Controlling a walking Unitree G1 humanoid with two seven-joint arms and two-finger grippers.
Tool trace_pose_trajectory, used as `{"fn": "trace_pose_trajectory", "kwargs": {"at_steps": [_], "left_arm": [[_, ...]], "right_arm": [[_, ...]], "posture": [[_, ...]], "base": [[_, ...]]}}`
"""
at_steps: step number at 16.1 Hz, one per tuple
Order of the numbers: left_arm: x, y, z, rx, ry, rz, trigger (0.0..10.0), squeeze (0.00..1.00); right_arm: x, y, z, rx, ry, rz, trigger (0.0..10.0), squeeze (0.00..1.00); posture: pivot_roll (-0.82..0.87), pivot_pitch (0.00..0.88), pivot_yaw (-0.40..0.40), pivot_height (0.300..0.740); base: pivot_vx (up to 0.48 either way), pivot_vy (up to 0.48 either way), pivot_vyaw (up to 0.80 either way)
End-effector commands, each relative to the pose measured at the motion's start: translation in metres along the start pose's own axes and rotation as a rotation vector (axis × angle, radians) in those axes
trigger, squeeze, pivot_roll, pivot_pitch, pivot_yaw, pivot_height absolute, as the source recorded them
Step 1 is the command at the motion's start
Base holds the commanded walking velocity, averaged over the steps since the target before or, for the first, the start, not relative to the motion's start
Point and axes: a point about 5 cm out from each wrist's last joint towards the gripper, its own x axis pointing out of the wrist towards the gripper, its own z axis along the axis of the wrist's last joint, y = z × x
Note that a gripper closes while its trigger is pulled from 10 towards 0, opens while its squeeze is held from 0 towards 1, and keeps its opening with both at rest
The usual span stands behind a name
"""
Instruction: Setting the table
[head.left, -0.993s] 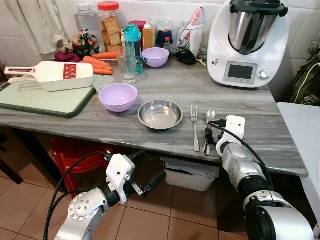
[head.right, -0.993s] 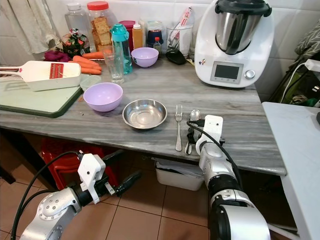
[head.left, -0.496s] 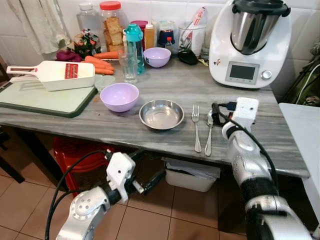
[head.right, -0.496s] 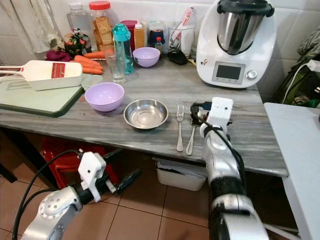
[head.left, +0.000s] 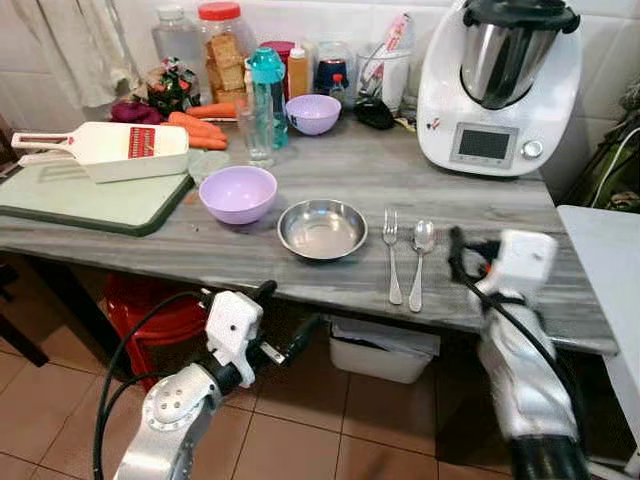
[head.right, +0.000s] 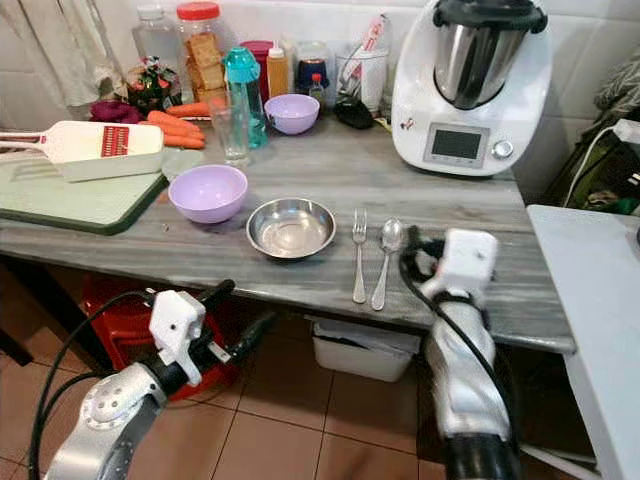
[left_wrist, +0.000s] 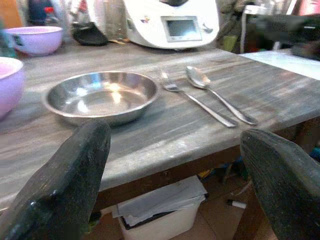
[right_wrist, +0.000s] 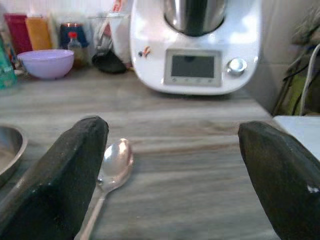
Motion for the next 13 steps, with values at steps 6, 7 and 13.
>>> {"fn": "trace_pose_trajectory", "kwargs": {"at_steps": [6, 7, 13], "left_arm": [[-0.004, 0.017, 0.001, 0.023, 0.006, 0.221, 10.0, 0.00], [-0.002, 0.015, 0.003, 0.007, -0.008, 0.210, 10.0, 0.00], [0.002, 0.005, 0.006, -0.064, -0.038, 0.141, 10.0, 0.00]], "right_arm": [[-0.023, 0.004, 0.005, -0.024, 0.007, 0.037, 10.0, 0.00], [-0.025, 0.005, 0.005, -0.021, 0.010, 0.041, 10.0, 0.00], [-0.027, 0.005, 0.008, -0.024, 0.014, 0.044, 10.0, 0.00]], "posture": [[0.04, 0.000, -0.003, 0.740], [0.04, 0.000, -0.003, 0.740], [0.03, 0.000, 0.001, 0.740]], "base": [[0.000, 0.000, -0.23], [0.000, 0.000, -0.80], [0.106, 0.000, -0.23]]}}
